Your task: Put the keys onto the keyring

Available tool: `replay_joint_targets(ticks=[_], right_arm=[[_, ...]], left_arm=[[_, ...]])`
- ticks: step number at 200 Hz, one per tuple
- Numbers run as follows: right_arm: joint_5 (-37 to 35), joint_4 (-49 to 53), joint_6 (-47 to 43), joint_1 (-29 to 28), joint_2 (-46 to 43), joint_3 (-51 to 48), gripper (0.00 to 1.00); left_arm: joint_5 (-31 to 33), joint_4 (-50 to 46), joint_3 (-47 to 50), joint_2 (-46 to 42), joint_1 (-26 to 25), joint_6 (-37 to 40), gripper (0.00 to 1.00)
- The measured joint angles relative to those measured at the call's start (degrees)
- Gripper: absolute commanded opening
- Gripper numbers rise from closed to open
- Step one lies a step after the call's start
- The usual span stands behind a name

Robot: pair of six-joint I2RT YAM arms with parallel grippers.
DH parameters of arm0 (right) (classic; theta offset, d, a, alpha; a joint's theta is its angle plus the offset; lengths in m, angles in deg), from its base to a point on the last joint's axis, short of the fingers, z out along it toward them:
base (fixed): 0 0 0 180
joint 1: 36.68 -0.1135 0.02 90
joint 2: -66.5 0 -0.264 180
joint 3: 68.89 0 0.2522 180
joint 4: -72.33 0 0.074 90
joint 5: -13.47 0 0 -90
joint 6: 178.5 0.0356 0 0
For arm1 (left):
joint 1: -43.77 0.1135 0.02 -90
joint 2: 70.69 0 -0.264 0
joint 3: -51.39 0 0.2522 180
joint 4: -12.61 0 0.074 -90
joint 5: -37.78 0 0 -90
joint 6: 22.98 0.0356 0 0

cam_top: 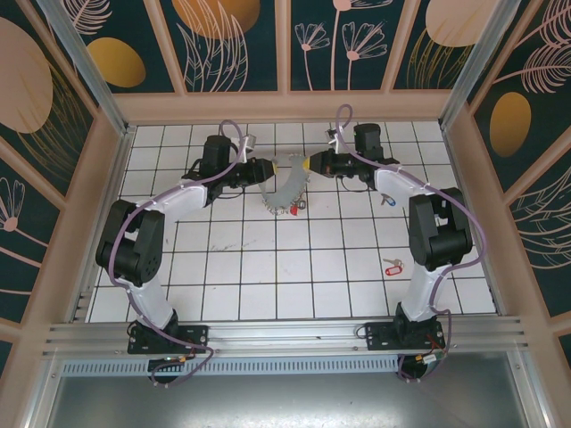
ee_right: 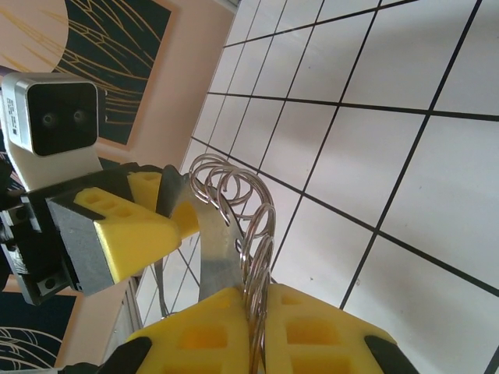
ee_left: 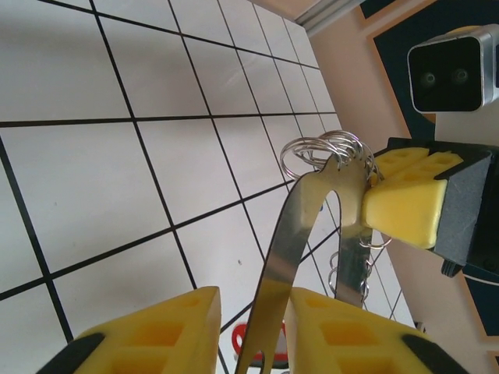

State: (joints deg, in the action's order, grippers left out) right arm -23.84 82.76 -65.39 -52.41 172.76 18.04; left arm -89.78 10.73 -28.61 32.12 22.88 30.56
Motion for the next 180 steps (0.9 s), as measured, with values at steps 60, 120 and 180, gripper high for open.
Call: replay_joint_targets(ticks=[60, 120, 180], right_arm=[[-0.52, 2.34, -2.47, 0.96, 0.02, 1.07, 0.06], [-14.4, 2.38, -4.63, 1.09, -13.4, -2.91, 0.34], [-37.83, -12.59, -7.8, 1.51, -43.06, -21.64, 0.66]], left_arm=[[-4.02, 2.29, 0.0, -2.03, -0.2, -1.09, 0.0], [-1.2, 3.06, 0.0, -9.11, -0.46, 1.36, 0.0], [6.84, -3.89, -6.8, -13.2, -5.92, 17.29, 0.0]])
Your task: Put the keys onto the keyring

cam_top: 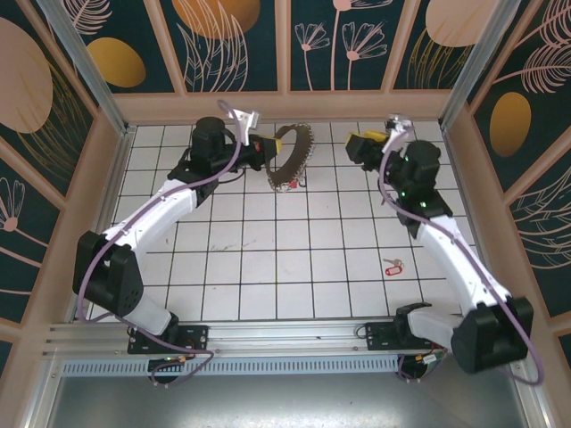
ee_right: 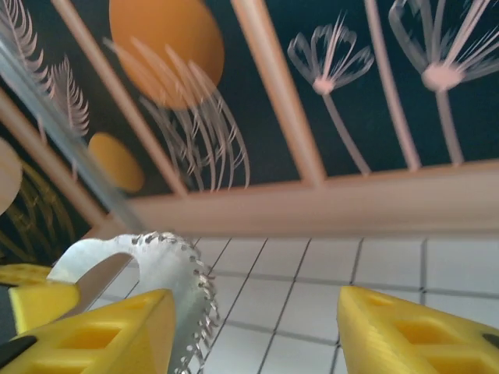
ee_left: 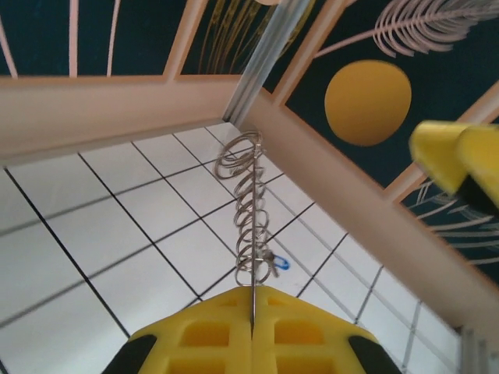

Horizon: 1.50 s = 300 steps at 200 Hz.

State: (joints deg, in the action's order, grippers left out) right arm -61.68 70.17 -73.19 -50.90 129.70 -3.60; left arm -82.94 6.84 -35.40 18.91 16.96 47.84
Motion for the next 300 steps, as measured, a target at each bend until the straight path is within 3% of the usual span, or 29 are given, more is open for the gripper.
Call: replay_joint_targets(ticks=[21, 31, 71, 83, 97, 129, 207, 300], right_arm=[[-2.69, -3.74, -2.36, 0.0, -3.32, -4.24, 0.64], [-2.54, -5.2, -3.65, 0.0, -3.72, -6.01, 0.57], [6.36, -7.74, -10.58, -0.96, -2.25, -10.91, 0.47], [7.82, -10.56, -13.18, -2.8, -2.25, -13.29, 0.42], [8.7, -14.53, -17.03, -6.1, -2.4, -16.74, 0.28], [10.38, -18.86, -27.02, -12.76, -2.14, -20.61, 0.19], [7.72, -31.71, -33.64, -16.39, -1.55, -24.33, 0.18], [4.46, -38.6, -36.3, -20.11, -1.46, -24.59, 0.15]], left_arm=[[1.29, -2.03, -0.94, -0.11, -2.14, 5.11, 0.0], [1.42, -2.73, -0.94, -0.22, -2.71, 6.71, 0.0], [0.39, -3.08, -0.94, -1.6, -3.21, 9.14, 0.0], [-0.24, -3.06, -0.96, -2.38, -3.21, 9.11, 0.0], [-0.7, -3.06, -1.03, -3.39, -3.21, 9.09, 0.0], [-2.69, -1.22, -0.9, -5.44, -3.21, 7.93, 0.0], [-4.76, 21.92, 8.66, -11.43, -3.19, 0.46, 0.0], [-9.75, 25.29, 7.98, -11.17, -3.21, -1.77, 0.0]])
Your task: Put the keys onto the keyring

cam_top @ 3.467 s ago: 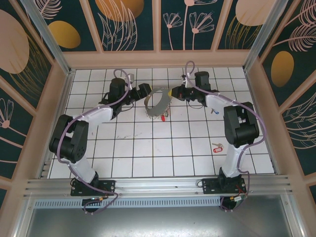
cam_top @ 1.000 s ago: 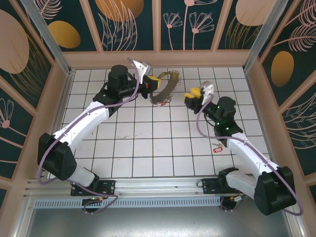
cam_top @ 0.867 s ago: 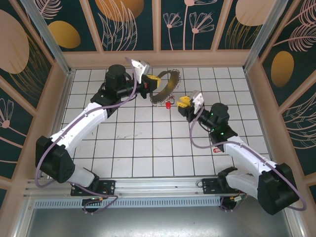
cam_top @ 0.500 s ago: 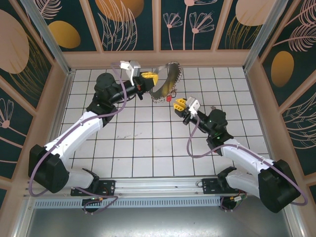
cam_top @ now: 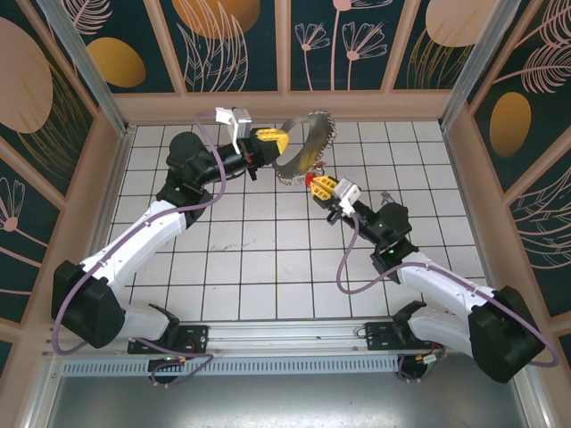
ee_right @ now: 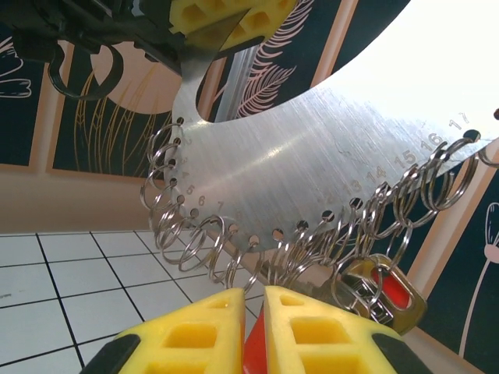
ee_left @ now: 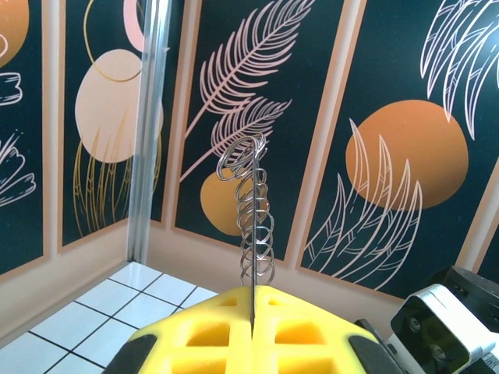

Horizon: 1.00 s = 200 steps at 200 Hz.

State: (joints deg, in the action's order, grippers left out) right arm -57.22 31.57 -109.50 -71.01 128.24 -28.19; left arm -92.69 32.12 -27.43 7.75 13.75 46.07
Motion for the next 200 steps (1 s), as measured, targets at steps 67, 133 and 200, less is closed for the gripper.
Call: replay_joint_targets(ticks=[67, 133, 200], right_arm=[[-3.17, -2.99, -1.18, -2.03, 3.17, 0.0, 0.17], [-10.27, -4.85, -2.1, -2.25, 5.6, -1.95, 0.19], [-10.45, -11.17, -0.72, -2.21, 7.43, -3.87, 0.18]], left_arm=[[-1.79, -0.98, -2.45, 1.81, 0.0, -0.37, 0.0], [-4.0, -18.21, -14.69, 6.36, 0.0, 4.9, 0.0], [-8.2, -19.82, -16.15, 8.31, 0.0, 7.56, 0.0]])
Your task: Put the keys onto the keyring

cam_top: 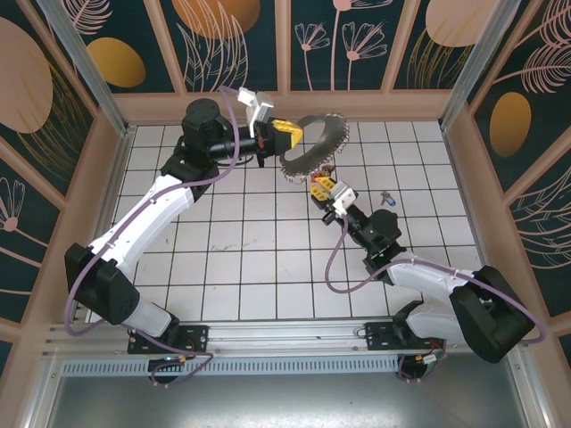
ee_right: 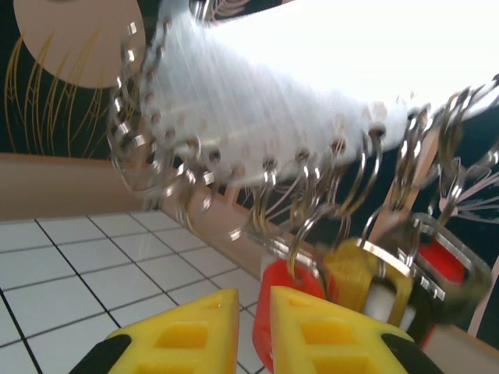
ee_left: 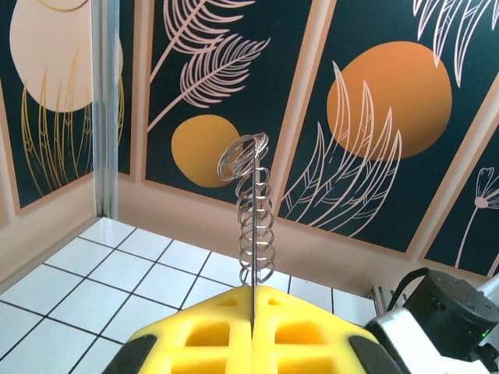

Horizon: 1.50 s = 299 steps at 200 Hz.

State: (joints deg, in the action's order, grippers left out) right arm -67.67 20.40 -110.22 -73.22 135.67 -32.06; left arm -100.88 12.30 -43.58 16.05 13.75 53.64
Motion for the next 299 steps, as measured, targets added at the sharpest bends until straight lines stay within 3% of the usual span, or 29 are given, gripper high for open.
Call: replay_joint_targets(ticks=[28, 65, 82, 130, 148, 188, 231, 299], right_arm=[[0.85, -0.5, -0.04, 0.17, -0.7, -0.37, 0.18], [0.59, 0.37, -0.48, 0.72, -1.68, -1.75, 0.18], [0.15, 1.27, -0.44, 0.76, -2.19, -3.04, 0.18], [-0.81, 2.56, -0.46, 1.4, -4.9, -4.87, 0.18], [-0.87, 2.62, -0.44, 2.01, -5.77, -4.87, 0.18], [3.02, 4.11, 0.02, 3.06, -5.57, -3.58, 0.19], [8.79, 3.26, 4.5, 2.93, -0.79, 2.49, 0.21], [10.78, -0.57, 7.8, 2.45, 5.99, 6.84, 0.18]], left_arm=[[2.05, 7.06, 7.39, -2.4, 0.0, 1.2, 0.0], [20.63, 5.86, 10.08, -5.42, -0.44, 8.35, 0.0], [25.38, 5.01, 8.87, -5.42, -0.39, 10.6, 0.0], [18.91, 4.57, 5.57, -1.9, -1.11, 8.74, 0.0], [19.71, 4.31, 5.4, -1.27, -1.14, 8.35, 0.0], [15.1, 8.24, 5.88, 0.0, 1.68, 0.52, 0.0], [11.37, 10.93, 5.9, -0.48, 0.46, -2.01, 0.0], [10.08, 15.43, 8.7, -2.8, 0.44, -4.5, 0.0]])
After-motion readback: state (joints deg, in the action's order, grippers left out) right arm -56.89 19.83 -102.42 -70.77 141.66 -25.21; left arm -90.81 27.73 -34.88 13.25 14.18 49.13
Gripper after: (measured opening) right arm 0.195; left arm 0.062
